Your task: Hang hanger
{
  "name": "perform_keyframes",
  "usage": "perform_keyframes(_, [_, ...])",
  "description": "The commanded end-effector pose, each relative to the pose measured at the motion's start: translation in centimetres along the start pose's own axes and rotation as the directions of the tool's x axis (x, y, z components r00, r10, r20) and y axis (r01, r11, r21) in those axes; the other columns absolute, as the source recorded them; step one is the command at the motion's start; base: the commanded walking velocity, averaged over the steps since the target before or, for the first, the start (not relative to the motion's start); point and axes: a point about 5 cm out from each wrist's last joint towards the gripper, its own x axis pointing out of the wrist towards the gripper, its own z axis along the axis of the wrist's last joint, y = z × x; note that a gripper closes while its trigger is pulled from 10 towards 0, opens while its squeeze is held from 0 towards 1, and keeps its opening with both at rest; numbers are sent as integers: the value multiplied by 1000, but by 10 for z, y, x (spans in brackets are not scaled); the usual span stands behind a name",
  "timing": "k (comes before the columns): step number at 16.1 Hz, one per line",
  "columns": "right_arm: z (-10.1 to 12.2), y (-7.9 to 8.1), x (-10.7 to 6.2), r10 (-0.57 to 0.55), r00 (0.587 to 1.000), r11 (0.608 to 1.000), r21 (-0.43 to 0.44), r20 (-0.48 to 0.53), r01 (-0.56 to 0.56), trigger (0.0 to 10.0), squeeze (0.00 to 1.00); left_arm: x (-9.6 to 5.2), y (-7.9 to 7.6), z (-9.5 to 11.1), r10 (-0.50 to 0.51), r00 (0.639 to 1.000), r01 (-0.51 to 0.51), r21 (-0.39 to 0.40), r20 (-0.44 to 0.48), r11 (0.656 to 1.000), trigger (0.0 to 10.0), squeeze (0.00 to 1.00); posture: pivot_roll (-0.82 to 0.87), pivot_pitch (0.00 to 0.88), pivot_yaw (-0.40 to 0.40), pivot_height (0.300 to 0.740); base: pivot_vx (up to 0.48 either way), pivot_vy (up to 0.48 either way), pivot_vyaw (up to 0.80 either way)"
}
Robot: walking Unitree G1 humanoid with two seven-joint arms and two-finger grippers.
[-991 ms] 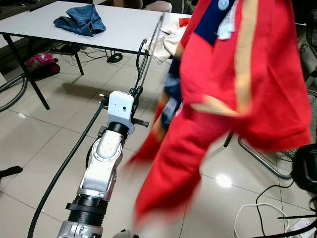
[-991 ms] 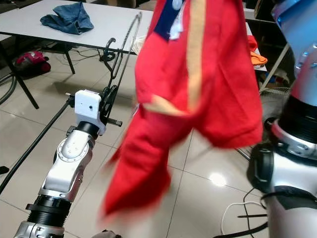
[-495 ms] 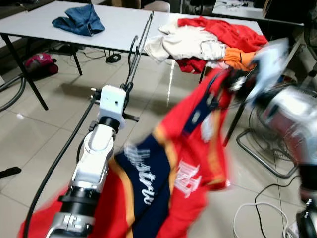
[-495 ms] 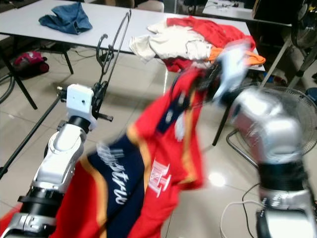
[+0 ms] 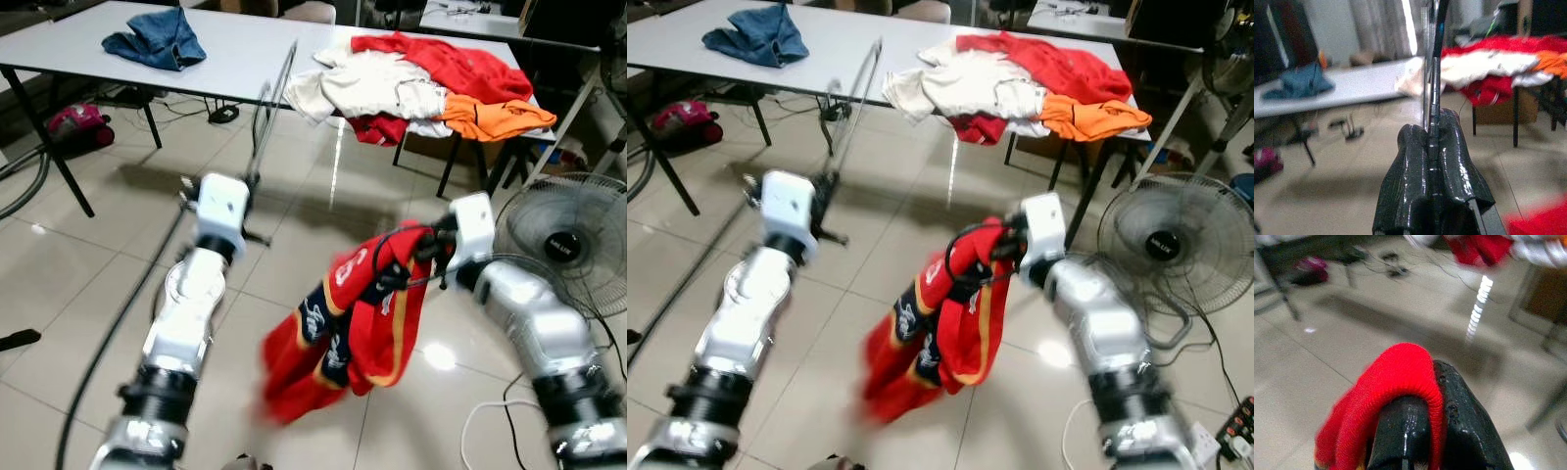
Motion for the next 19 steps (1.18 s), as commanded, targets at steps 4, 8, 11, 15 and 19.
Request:
perform_keyframes(4, [-78, -15, -21, -210, 973, 975, -97, -91, 201, 0, 0, -17, -8, -55, 11, 973, -13, -8, -229, 1000, 10000, 0, -106, 0, 8, 740, 0, 0, 0])
perform_keyframes(8, [-132, -24, -33, -272, 908, 957, -186, -317, 222, 0, 0, -41, -33, -118, -80, 874, 94, 6, -479, 996, 10000, 0, -106, 0, 22, 740, 0, 0, 0])
perform_keyframes(11, [-146, -24, -39, -249, 890, 968, -113, -382, 223, 0, 0, -72, -50, -154, -129, 753, 197, 34, -645, 980, 10000, 0, -115, 0, 23, 740, 0, 0, 0])
perform_keyframes(15, [-145, -25, -36, -246, 893, 969, -101, -377, 224, 0, 0, -66, -45, -152, -112, 781, 179, 48, -614, 983, 10000, 0, -103, 0, 16, 740, 0, 0, 0])
perform_keyframes(19, [-128, -30, -23, -259, 907, 965, -55, -332, 255, 0, 0, -48, -29, -136, -86, 850, 149, 81, -520, 986, 10000, 0, -95, 0, 17, 740, 0, 0, 0])
